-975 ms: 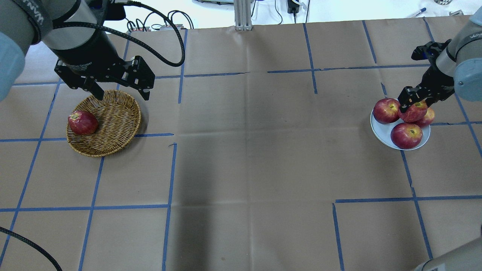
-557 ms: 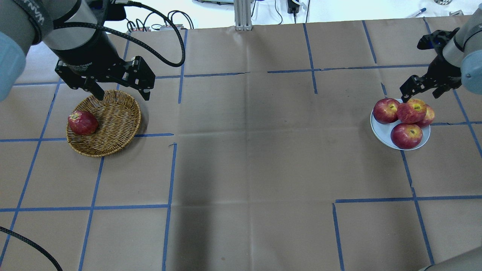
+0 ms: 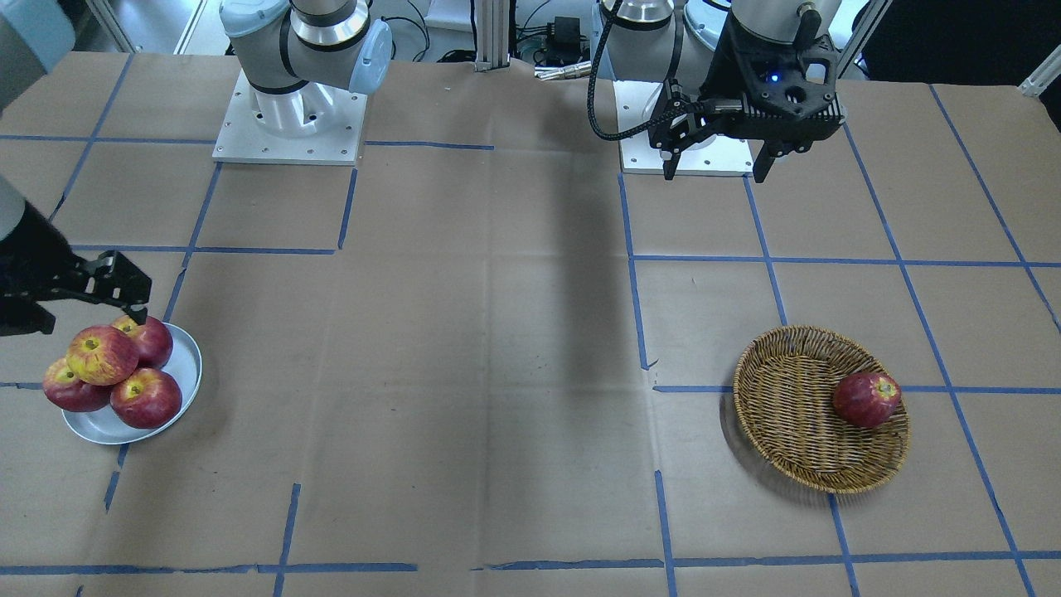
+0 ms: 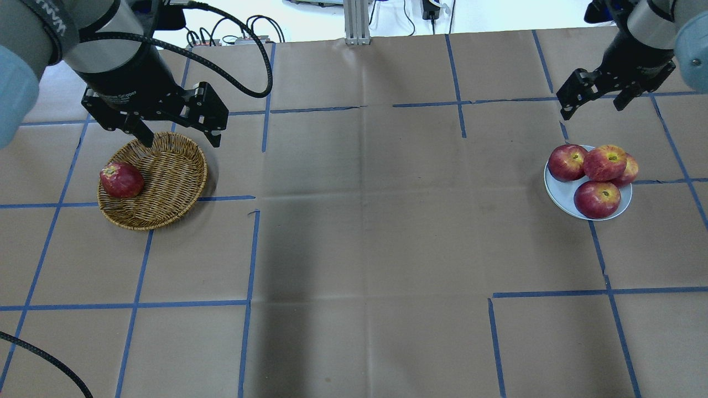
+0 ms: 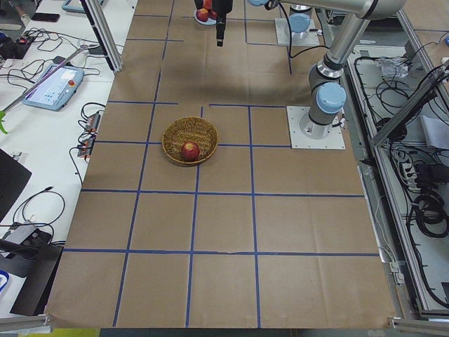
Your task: Transfer apple from basket to plate
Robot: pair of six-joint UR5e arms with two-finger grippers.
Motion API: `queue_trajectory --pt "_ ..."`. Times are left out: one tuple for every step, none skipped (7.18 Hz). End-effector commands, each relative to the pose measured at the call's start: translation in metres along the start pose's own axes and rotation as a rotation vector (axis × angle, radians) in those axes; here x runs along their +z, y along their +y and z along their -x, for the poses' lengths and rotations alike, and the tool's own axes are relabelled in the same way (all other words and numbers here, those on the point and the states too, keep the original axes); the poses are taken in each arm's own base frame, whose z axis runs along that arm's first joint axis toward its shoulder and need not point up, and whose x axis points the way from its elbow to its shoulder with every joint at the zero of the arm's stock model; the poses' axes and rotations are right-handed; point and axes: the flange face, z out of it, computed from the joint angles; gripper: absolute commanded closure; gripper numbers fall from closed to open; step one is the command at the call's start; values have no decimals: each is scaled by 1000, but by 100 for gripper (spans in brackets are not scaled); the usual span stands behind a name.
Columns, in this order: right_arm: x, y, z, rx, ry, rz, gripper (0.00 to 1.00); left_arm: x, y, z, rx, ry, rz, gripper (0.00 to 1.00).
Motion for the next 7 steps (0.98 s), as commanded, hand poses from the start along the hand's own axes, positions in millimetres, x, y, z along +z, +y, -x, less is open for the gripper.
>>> queue_trajectory --pt "-33 27 80 31 -8 16 0 1 0 0 -1 0 1 1" --pt "-39 34 108 40 -9 17 0 1 -1 0 -1 0 1 1" --pt "-40 37 123 34 -8 18 0 1 -1 0 -1 0 1 1" --pt "-53 49 126 31 -7 9 0 1 -1 0 -1 0 1 1" --pt "-50 48 125 33 -8 15 0 1 -1 0 -3 0 1 1" --pt "-51 48 125 33 -8 14 0 1 -1 0 -3 2 1 1" --pt "-51 48 125 33 -8 14 0 1 -1 0 -3 0 1 1"
